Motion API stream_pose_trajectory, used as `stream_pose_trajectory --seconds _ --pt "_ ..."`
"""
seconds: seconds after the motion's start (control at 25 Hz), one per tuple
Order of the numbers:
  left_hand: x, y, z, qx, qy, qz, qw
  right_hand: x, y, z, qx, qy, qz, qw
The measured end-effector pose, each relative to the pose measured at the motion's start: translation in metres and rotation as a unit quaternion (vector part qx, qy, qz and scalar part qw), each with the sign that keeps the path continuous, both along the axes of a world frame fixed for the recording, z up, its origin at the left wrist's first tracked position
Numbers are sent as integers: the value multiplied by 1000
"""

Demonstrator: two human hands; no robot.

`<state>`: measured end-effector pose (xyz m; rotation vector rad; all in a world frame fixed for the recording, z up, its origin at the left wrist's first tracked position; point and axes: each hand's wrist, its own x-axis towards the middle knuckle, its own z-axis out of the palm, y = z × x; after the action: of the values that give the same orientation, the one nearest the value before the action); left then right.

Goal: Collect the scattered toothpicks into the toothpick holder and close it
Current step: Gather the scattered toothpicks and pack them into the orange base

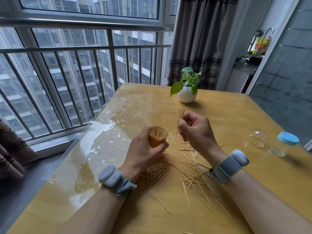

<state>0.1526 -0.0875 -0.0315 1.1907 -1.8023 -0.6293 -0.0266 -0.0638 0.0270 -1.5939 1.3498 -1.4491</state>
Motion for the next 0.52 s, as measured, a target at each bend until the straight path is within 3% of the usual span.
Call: stream_pose_trajectory --seconds 0.12,0.24,0.4,0.52 --pt "0 1 -1 -5 -8 -19 1000 16 -7 -4 -65 9 -25 998" --pt "-1 3 0 -14 -4 -34 999 22 -11 -11 -94 89 -33 991" --pt "-1 4 2 -23 11 -36 999 20 -13 -25 -84 208 -19 974" --pt "-1 4 1 -23 5 -45 999 15 -11 -20 -56 218 -2 974"
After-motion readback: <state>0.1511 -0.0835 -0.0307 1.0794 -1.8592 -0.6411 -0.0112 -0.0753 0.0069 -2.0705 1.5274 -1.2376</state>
